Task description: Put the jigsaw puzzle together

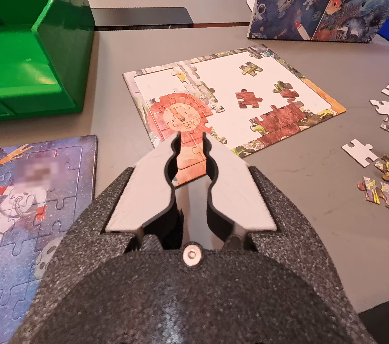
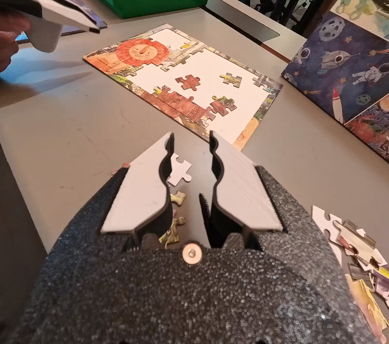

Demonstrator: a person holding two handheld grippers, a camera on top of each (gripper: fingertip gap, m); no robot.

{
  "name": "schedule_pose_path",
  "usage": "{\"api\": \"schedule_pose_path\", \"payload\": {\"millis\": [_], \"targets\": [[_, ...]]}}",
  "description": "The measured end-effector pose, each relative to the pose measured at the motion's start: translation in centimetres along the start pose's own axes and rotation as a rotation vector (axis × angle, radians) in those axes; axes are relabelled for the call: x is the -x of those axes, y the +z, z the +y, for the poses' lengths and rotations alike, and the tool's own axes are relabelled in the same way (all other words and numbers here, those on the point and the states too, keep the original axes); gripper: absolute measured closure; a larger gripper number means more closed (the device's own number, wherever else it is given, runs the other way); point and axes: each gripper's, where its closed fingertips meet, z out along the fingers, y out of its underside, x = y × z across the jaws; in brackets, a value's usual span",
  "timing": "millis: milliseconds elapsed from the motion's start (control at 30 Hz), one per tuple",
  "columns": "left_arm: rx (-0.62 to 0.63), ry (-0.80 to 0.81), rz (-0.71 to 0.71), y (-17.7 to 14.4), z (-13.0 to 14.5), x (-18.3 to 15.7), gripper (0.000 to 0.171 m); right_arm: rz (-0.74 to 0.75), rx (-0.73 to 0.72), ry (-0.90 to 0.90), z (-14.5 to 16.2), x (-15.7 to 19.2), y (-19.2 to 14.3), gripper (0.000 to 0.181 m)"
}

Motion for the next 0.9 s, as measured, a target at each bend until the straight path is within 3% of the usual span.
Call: {"api": "schedule_pose_path", "payload": {"millis": [100,133,200,333,467,567,700,900], "targets": [[0.002,0.016,0.002,0.0,0.0,-0.2,0.152,-0.044,-0.082,0.097,-1.7,-0.9,-2.0,0.161],[0.008,0.019,0.004,0.1,0.1,-0.3,0.152,-0.071,-0.085,0.130,-2.0,-1.5,-3.2,0.158],[0.019,0.020,0.010,0.3,0.3,-0.3,0.152,-0.103,0.023,0.125,-0.2,-2.7,-5.0,0.147],[0.023,0.012,0.019,0.4,0.4,-0.4,0.152,-0.235,0.394,0.003,6.5,-1.8,-7.8,0.144],[0.009,0.023,0.031,0.1,0.2,-0.7,0.152,-0.385,0.479,0.009,7.8,1.0,-7.3,0.143],[-0.019,0.050,0.046,-0.3,-0.1,-1.1,0.152,-0.421,0.557,-0.028,8.7,1.0,-7.4,0.147],[-0.067,0.109,0.069,-1.0,-0.6,-2.1,0.152,-0.286,0.654,-0.008,10.5,-3.5,-10.2,0.147],[0.000,0.124,0.080,-0.2,0.3,-2.4,0.152,0.096,0.476,0.125,10.3,-12.6,-12.6,0.142]]}}
